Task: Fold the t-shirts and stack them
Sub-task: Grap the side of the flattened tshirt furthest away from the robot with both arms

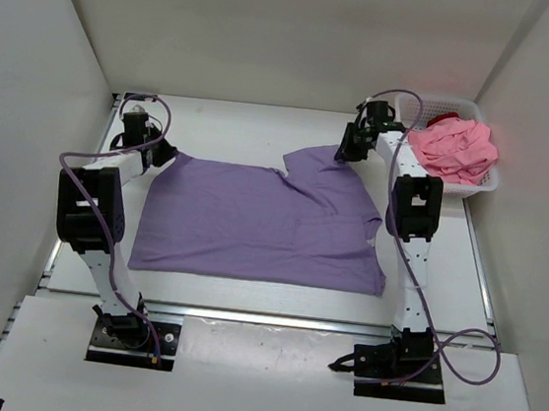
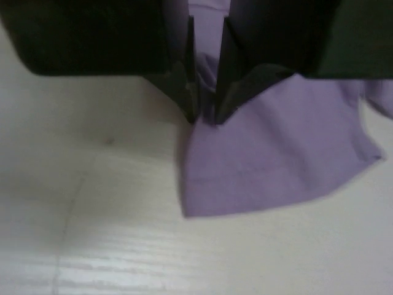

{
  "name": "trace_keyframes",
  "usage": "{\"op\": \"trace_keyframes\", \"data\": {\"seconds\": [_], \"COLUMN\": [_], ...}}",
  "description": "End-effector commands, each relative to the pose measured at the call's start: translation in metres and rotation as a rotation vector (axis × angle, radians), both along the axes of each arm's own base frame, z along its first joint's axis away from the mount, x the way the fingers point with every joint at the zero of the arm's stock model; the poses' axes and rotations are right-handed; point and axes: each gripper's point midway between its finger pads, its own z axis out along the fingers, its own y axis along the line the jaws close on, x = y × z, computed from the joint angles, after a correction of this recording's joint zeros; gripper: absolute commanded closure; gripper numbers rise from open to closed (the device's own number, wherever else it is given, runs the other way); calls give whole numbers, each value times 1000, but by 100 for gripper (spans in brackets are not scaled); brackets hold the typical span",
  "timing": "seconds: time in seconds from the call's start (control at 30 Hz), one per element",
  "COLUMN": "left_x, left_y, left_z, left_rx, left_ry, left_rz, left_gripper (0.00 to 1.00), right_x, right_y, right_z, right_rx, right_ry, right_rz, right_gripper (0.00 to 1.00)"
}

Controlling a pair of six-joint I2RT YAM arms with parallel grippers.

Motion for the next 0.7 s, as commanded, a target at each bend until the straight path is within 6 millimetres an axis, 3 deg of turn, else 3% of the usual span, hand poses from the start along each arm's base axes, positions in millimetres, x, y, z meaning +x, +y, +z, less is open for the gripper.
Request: {"op": "trace_keyframes", "data": {"seconds": [0.0, 0.07, 0.2, 0.33, 0.57, 0.67], "left_x": [13, 14, 16, 18, 19, 17], "left_y": [7, 3, -1, 0, 3, 9], "left_z": [18, 15, 12, 13, 11, 11], "left_rx": [26, 20, 14, 29, 46, 50], "left_ry": [-48, -41, -39, -42, -28, -23], "left_rz": [11, 4, -7, 0, -3, 12], "left_gripper": [100, 100, 100, 100, 100, 100], "right_x": [-8, -12, -1, 14, 24, 29], "right_y": [-32, -41, -46, -43, -9, -9], "right_z": [6, 14, 40, 53, 18, 2], "right_rx": [-11, -8, 52, 89, 62, 51], "right_ry": [74, 83, 15, -50, -57, -56], "right_rz": [-71, -74, -64, -59, -27, -41], "right_gripper": [85, 86, 61, 57, 55, 55]}}
